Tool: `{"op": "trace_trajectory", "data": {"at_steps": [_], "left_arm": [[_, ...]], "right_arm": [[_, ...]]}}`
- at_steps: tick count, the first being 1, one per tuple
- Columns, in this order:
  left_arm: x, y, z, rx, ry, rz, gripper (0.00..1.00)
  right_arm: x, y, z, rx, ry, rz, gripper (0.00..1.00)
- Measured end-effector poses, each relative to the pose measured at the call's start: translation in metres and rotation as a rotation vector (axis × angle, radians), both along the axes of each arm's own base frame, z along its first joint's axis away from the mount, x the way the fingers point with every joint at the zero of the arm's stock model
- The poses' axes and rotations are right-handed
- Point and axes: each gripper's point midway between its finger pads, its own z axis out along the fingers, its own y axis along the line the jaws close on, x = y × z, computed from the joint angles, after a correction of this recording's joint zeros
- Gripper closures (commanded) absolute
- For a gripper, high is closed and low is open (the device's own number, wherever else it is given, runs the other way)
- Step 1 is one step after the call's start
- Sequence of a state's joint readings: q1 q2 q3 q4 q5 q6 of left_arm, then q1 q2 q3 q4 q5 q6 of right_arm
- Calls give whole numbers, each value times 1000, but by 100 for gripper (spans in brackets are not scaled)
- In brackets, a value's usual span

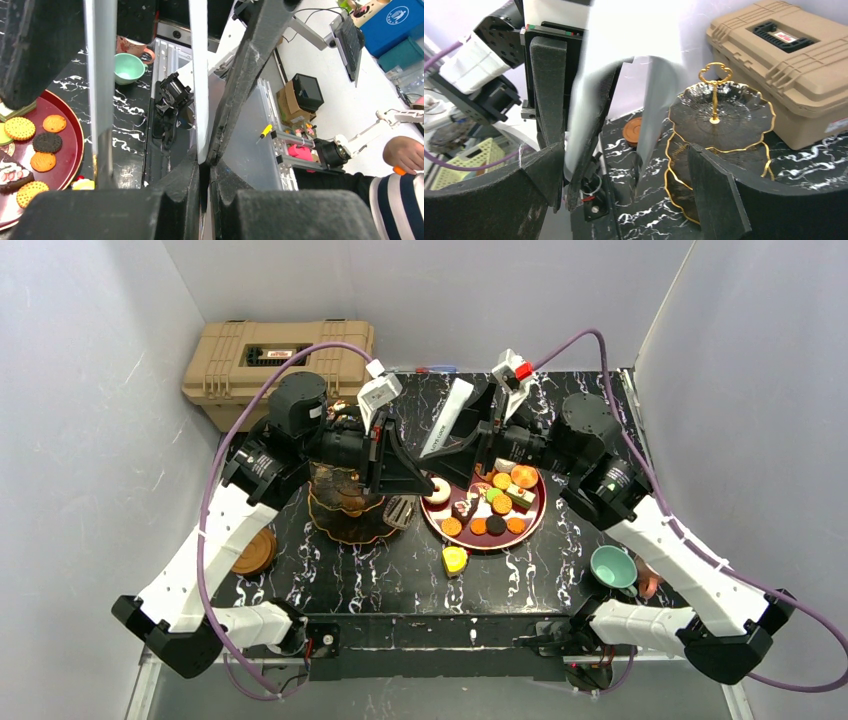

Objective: Serve the afternoon tea
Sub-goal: Adjust the clamp.

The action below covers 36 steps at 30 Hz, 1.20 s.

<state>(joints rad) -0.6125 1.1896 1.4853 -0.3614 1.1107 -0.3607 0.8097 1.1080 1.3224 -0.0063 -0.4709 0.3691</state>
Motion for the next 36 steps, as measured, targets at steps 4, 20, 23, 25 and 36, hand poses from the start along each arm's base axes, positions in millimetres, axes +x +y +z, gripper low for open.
{"op": "trace_trajectory", "data": {"at_steps": [4,20,23,25,36], "left_arm": [[2,0,-5,20,18,11,100],[3,7,-23,79,-2,12,100],[5,8,-25,86,-20,24,100],[10,7,-26,93,-43,44,99],[50,20,-14,144,-249,294,9]], "right_arm": [[7,-5,-5,-38,-9,-42,2],[0,29,-6,1,148,256,39],[-2,25,-5,13,150,256,57],[-4,22,-5,20,159,256,63],[57,-15,-17,22,206,-54,85]]}}
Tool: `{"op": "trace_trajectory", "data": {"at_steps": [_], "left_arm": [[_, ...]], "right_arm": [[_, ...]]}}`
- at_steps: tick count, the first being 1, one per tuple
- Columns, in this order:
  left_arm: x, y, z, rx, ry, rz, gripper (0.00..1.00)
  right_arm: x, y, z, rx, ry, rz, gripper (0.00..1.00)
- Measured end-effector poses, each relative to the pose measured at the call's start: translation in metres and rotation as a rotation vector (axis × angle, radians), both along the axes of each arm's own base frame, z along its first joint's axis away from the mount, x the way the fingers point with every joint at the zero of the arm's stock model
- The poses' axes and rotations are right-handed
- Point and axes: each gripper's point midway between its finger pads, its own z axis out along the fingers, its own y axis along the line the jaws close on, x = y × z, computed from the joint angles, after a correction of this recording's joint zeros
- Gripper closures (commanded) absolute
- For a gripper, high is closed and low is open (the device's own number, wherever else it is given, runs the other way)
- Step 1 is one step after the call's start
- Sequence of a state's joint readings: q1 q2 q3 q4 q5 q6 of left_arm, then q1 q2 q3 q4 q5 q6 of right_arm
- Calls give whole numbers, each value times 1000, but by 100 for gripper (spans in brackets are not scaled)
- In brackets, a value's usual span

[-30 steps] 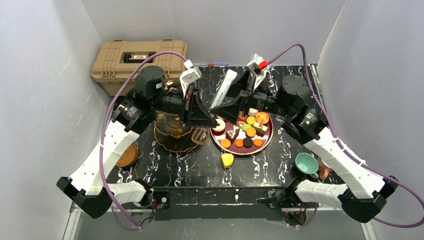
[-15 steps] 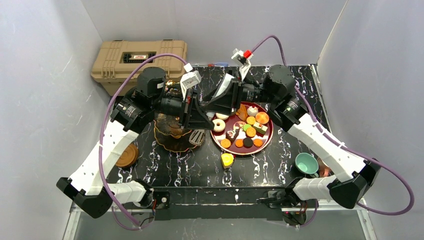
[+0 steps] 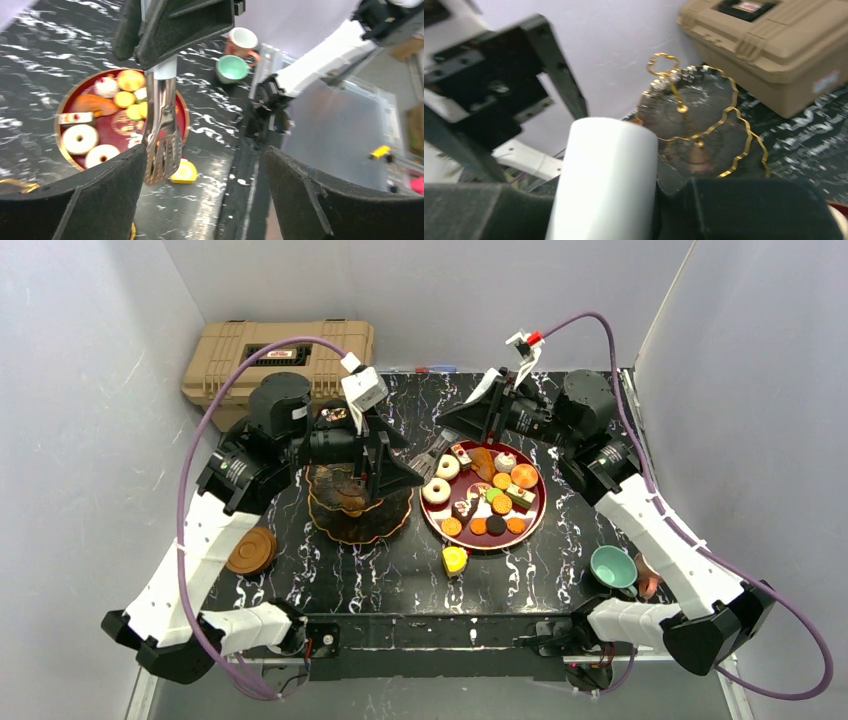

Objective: Serve the afternoon tea
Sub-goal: Adjust the clamp, then pick up the desert from the tray.

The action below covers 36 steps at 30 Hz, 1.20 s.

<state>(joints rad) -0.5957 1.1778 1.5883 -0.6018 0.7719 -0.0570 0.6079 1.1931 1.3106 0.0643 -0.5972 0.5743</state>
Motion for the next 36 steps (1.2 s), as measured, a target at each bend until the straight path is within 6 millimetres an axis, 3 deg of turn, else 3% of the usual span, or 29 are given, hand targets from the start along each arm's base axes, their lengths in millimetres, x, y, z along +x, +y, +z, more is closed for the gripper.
{"op": "trace_trajectory", "data": {"at_steps": [2,8,15,18,26,36], "left_arm": [[9,10,3,17,-67,81,2],[28,27,4,68,-165,217,2],[60,55,-19,233,-149,410,2],[73,67,-24,291,-119,477,2],[95,102,-49,391,0,601,2],[100,113,-51,398,14,636,2]], "right_arm": [[11,-4,-9,-32,12,-67,85],[41,-23,-50,-157,7,-269,84],[64,-48,-154,-346,47,-435,75],[75,-51,-186,-416,62,-464,73],[97,-48,-205,-443,16,-509,67],[105,-59,-225,-467,-24,-576,57]]}}
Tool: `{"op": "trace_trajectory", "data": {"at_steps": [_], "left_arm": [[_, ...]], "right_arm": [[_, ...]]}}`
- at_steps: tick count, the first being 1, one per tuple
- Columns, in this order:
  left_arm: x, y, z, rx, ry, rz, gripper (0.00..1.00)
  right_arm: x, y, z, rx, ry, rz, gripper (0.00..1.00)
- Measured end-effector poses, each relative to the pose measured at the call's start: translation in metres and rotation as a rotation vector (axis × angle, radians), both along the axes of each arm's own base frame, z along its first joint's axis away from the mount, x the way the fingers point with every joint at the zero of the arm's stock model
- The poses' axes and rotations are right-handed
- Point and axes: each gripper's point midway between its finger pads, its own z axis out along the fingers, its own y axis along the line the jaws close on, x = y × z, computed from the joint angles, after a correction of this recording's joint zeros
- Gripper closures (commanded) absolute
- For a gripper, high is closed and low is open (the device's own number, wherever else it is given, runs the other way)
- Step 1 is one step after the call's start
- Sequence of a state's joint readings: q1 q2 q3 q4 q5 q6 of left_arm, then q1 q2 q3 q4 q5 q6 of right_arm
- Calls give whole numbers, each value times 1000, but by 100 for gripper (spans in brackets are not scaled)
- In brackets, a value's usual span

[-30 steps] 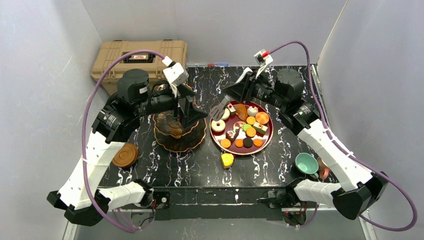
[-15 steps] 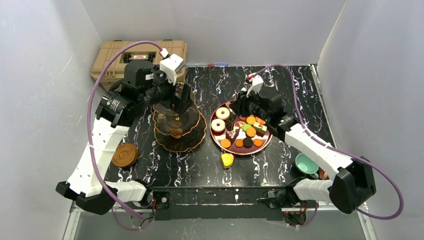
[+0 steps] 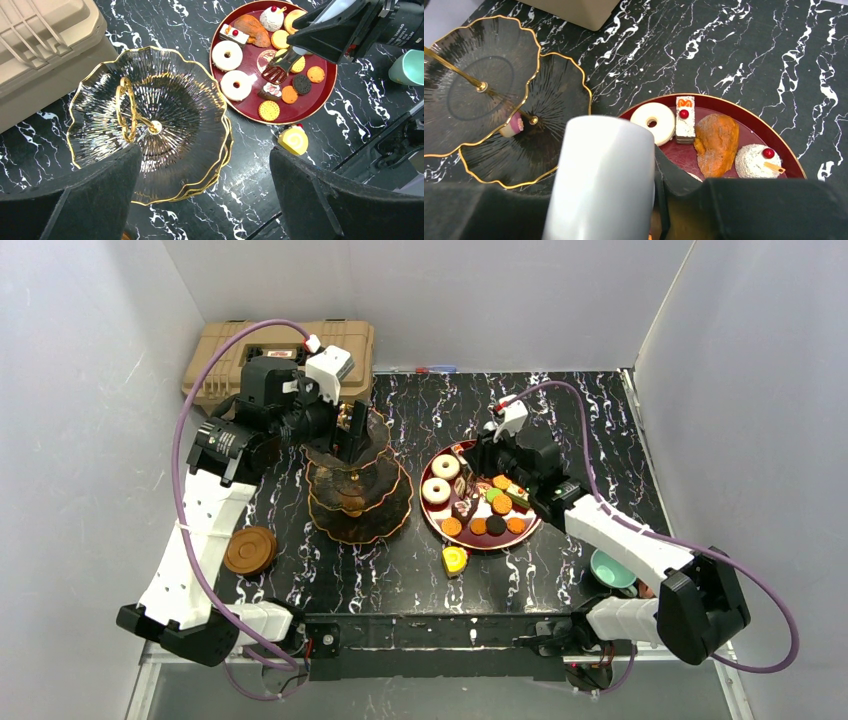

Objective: Serve the afternoon tea
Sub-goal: Pick up the desert from the tray.

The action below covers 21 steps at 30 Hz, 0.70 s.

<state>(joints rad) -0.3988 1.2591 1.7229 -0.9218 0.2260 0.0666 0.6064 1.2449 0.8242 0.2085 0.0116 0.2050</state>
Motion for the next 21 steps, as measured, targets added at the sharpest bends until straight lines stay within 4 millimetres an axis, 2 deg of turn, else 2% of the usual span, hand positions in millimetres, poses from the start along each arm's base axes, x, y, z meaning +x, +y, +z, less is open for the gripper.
{"op": "trace_trajectory", "data": {"at_steps": [10,21], "left_arm": [[2,3,0,0,-1,12,2],[3,5,0,0,-1,17,2]], "right_arm": [[2,-3,-12,-9,-1,-19,49],[1,-4,-22,-20,4,-15,47]]}}
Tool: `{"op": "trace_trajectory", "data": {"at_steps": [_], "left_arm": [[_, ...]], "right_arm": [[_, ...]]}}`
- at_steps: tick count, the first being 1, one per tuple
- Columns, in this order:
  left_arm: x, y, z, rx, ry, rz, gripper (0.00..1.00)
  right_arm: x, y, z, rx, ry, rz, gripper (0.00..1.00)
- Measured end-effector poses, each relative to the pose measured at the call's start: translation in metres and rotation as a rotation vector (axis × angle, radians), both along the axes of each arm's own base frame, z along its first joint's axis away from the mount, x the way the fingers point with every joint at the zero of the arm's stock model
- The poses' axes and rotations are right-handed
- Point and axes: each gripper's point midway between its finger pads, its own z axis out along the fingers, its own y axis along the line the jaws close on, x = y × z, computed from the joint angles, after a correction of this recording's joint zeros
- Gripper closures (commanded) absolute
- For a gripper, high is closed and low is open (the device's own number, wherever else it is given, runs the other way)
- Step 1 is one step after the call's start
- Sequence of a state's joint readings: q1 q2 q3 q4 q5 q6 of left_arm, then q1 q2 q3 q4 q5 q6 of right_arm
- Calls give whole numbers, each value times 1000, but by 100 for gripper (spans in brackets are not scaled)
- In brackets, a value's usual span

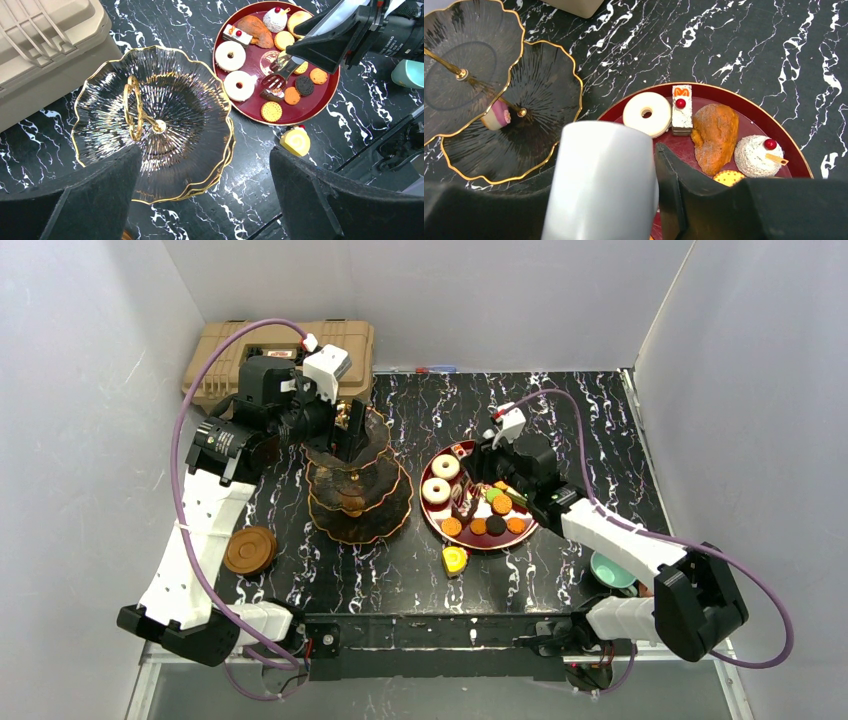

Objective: Serve the afternoon tea
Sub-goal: Pick up the desert from the tray.

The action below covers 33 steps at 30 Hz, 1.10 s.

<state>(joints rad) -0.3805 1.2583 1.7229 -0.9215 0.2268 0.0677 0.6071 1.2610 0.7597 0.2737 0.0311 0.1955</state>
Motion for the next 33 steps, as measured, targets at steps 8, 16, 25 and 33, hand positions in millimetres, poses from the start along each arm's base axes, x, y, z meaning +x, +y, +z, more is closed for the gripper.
{"op": "trace_trajectory", "data": {"at_steps": [8,16,25,33], "left_arm": [[0,0,0,-1,0,1,2],[1,1,0,-1,0,4,2],[1,1,0,-1,0,4,2],[1,2,0,1,-2,4,2]], "right_arm": [[-3,-1,-5,-8,-5,7,44],[-12,2,-5,-5,-13,35,41],[-14,4,-8,-38,-34,54,55],[-18,10,-8,-72,-51,94,48]]}}
